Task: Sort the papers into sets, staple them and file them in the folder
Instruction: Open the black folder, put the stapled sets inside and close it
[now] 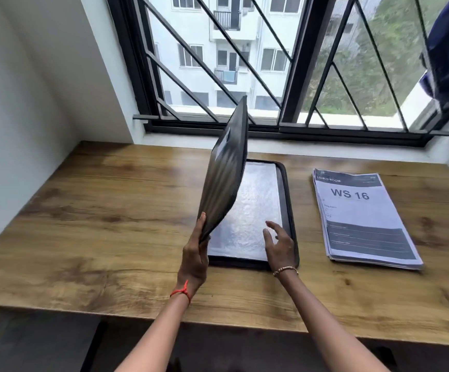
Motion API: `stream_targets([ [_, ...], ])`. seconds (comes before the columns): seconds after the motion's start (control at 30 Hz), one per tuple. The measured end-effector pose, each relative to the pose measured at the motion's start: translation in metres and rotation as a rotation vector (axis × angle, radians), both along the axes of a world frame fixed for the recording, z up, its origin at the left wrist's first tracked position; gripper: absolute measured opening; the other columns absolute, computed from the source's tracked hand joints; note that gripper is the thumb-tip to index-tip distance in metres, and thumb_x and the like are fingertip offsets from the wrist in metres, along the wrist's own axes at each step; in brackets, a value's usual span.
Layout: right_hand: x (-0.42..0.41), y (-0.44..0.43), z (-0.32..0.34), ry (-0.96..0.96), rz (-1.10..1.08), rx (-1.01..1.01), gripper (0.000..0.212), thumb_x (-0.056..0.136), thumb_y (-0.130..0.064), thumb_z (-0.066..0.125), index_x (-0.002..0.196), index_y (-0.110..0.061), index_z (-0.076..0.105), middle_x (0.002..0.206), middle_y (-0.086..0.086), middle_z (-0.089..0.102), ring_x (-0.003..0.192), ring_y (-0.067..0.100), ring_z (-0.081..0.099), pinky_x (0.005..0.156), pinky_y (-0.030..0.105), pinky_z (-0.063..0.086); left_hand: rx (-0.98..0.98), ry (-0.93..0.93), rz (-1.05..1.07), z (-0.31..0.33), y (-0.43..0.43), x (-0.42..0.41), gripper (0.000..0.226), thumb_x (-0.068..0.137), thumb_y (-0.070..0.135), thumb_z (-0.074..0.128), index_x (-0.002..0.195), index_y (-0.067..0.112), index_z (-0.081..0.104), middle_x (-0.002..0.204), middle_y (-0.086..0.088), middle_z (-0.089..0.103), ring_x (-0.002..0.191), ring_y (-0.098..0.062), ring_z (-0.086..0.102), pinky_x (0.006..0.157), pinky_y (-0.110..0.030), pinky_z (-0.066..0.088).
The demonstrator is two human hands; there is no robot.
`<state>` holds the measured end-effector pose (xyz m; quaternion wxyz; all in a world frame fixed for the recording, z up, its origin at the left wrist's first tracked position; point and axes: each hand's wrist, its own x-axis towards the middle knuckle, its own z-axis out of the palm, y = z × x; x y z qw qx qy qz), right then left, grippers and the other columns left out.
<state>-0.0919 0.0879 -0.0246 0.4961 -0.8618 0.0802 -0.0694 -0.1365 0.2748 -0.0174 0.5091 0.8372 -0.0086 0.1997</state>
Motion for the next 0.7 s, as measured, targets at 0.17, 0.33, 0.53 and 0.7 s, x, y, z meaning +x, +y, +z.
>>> stream_targets([
  [0.17,0.001,0.006,-0.017,0.108,0.262,-0.103,0.045,0.092,-0.018,0.054,0.134,-0.008,0.044,0.147,0.007,0.036,0.142,0.018,0.020,0.112,0.025,0.017,-0.203,-0.027,0.217,0.005,0.006,-0.004,0.089,0.090,0.067,0.023,0.116,-0.014,0.053,0.093,-0.022,0.064,0.081,-0.034,0.061,0.067,-0.011,0.037],
  [0.33,0.003,0.003,-0.034,0.176,0.399,-0.375,0.055,0.096,-0.027,0.047,0.144,-0.012,0.026,0.156,0.002,0.011,0.145,0.016,0.002,0.115,0.027,0.000,-0.355,0.037,0.516,0.009,0.013,0.000,0.051,0.093,0.028,0.032,0.118,-0.014,0.049,0.111,-0.031,0.060,0.103,-0.041,0.057,0.076,-0.023,0.036],
  [0.53,0.003,0.003,-0.039,0.145,0.389,-0.398,0.055,0.095,-0.026,0.049,0.144,-0.013,0.028,0.156,0.003,0.012,0.145,0.016,0.004,0.116,0.029,0.002,-0.427,0.183,0.717,0.002,0.033,0.002,0.036,0.101,0.018,0.035,0.119,-0.012,0.041,0.116,-0.032,0.054,0.106,-0.042,0.053,0.089,-0.042,0.038],
  [0.7,0.003,0.003,-0.041,0.122,0.384,-0.430,0.056,0.095,-0.026,0.049,0.144,-0.012,0.027,0.156,0.002,0.012,0.145,0.016,0.004,0.116,0.028,0.002,-0.478,0.262,0.802,-0.010,0.045,0.005,0.032,0.100,0.031,0.035,0.101,0.000,0.043,0.105,-0.030,0.056,0.092,-0.046,0.056,0.082,-0.057,0.046],
])
